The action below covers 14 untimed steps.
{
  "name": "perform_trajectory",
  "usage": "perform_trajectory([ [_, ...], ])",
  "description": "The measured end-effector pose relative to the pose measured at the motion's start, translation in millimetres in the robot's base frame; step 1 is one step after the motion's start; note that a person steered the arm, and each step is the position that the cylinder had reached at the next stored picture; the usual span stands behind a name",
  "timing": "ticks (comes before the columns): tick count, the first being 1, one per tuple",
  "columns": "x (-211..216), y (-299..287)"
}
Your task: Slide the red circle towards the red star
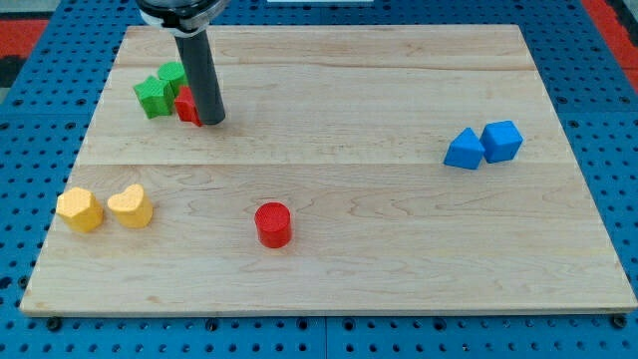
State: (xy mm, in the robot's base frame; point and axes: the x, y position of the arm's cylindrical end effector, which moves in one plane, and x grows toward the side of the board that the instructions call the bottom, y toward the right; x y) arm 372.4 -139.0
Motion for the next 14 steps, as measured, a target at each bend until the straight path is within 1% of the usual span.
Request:
perform_trajectory([
  [1,0.0,-2.1],
  [2,16.6,113.5],
  [3,97.7,195.2],
  [4,174.8,230.2],
  [5,219.0,219.9],
  [6,245.9,192.1],
  [7,227.2,163.0],
  [8,174.0,154.4],
  [9,178.6,149.6],
  [10,187.8,128.6],
  [11,185.4,70.7],
  [12,182.1,44.0],
  [13,178.4,49.0],
  [14,179.6,85.3],
])
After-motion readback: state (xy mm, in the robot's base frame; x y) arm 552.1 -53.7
